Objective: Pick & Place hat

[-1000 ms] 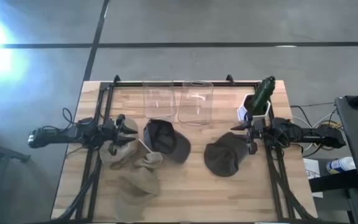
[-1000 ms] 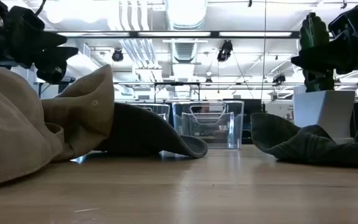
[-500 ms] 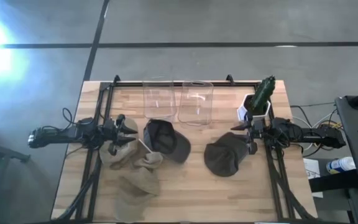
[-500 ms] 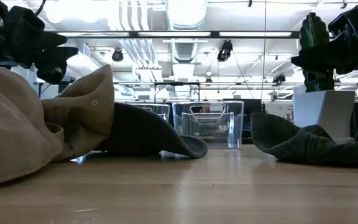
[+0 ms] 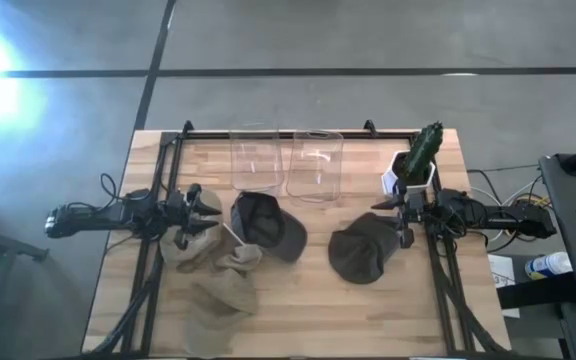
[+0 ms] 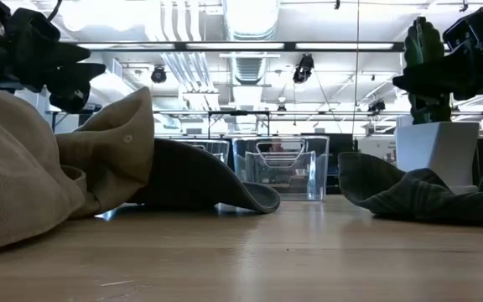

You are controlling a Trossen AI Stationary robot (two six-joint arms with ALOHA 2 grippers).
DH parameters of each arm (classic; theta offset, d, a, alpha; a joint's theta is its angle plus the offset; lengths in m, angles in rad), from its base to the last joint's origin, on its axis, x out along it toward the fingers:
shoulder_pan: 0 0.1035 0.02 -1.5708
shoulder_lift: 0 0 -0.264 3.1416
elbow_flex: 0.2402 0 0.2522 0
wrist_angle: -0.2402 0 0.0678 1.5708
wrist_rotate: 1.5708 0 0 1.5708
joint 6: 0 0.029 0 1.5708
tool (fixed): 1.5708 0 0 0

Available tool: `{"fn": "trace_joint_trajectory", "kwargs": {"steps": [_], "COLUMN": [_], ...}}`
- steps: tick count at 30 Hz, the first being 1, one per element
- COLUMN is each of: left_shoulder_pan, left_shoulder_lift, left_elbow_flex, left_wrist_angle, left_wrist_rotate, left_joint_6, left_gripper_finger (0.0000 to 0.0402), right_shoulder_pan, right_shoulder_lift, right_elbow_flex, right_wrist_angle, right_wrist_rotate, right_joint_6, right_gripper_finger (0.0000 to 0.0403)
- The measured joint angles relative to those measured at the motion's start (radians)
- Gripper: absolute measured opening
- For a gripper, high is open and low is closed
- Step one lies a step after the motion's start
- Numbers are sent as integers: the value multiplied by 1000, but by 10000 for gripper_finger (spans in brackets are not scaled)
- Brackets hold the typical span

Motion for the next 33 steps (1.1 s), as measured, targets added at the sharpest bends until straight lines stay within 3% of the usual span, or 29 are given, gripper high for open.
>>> {"fn": "trace_joint_trajectory", "kwargs": {"steps": [13, 15, 23, 25, 28, 33], "left_shoulder_pan": [0, 0, 0, 0, 0, 0], "left_shoulder_lift": [0, 0, 0, 0, 0, 0], "left_elbow_flex": [0, 0, 0, 0, 0, 0], "left_wrist_angle": [0, 0, 0, 0, 0, 0], "left_wrist_rotate": [0, 0, 0, 0, 0, 0], "left_joint_6": [0, 0, 0, 0, 0, 0], "left_gripper_finger": [142, 142, 142, 142, 142, 142], "right_shoulder_pan": [0, 0, 0, 1, 9, 18], "right_shoulder_lift": [1, 1, 9, 22, 33, 71], "right_elbow_flex": [0, 0, 0, 0, 0, 0], "right_wrist_angle": [2, 1, -1, 1, 87, 358], "right_wrist_rotate": [-1, -6, 25, 37, 16, 30], "right_joint_6": [27, 179, 1039, 1180, 1224, 1105], "right_gripper_finger": [132, 132, 132, 132, 132, 132]}}
